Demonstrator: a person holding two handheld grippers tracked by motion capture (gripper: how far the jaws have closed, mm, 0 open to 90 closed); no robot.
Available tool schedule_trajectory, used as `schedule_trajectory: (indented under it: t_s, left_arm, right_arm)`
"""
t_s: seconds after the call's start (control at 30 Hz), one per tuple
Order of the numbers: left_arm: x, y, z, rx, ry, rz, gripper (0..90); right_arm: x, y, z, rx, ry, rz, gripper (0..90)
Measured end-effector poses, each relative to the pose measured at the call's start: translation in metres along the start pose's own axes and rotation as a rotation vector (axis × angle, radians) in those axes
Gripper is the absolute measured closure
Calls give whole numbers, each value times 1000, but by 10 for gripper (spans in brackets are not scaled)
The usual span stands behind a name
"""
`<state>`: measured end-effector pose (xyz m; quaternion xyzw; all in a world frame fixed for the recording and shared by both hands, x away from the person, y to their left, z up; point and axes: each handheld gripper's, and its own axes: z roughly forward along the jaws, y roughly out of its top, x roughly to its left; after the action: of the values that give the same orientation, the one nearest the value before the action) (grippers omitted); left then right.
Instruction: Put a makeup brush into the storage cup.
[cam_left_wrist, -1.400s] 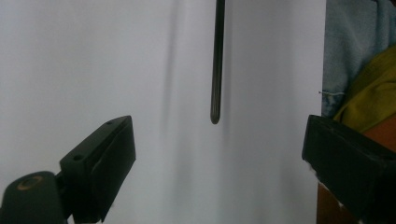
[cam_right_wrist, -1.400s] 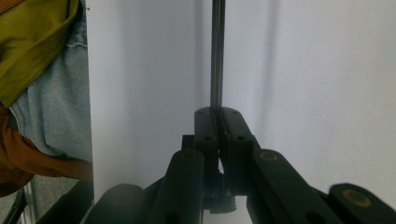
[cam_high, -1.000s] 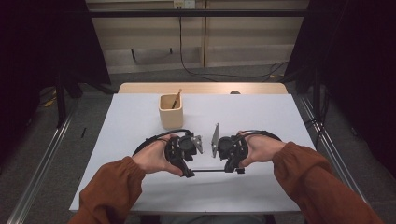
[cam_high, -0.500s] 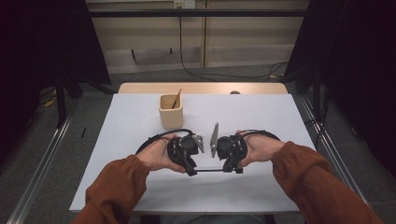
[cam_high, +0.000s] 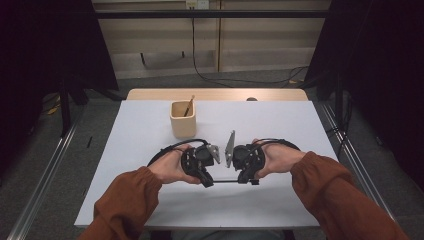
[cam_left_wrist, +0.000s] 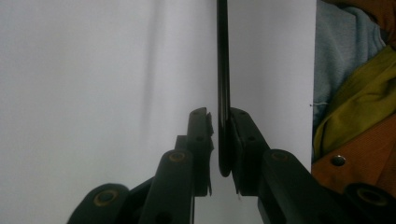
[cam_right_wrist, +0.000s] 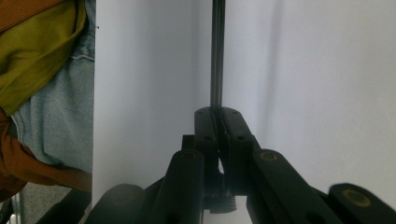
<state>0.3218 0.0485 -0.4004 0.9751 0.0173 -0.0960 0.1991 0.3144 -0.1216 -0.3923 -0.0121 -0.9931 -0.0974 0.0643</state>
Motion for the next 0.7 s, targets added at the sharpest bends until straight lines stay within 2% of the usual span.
schedule_trajectory:
  t_s: [0.1,0.2,0.23,0.27,0.3,0.37,0.43,0.7]
  left_arm:
    - [-3,1,2,-16,-2,-10,812]
    - [-1,2,2,-1,-2,12,845]
    - [0,2,2,-18,-1,-2,848]
    - [-1,1,3,-15,-5,-3,850]
    - [1,2,2,-2,3,20,851]
    - [-1,1,3,-19,-1,-11,853]
    - [0,1,2,-19,-11,-17,855]
    - [1,0,3,-18,-14,-15,856]
  right_arm:
    - [0,0,0,-6,-1,-12,860]
    - [0,0,-1,-12,-7,-7,861]
    - [0,0,-1,-11,-9,-9,861]
    - [0,-1,-1,-11,-10,-9,861]
    - [-1,-1,-1,-14,-11,-9,861]
    - [-1,-1,-1,-16,-10,-7,860]
    - [-1,-1,-1,-18,-12,-6,860]
    - [-2,-2,1,-26,0,-12,857]
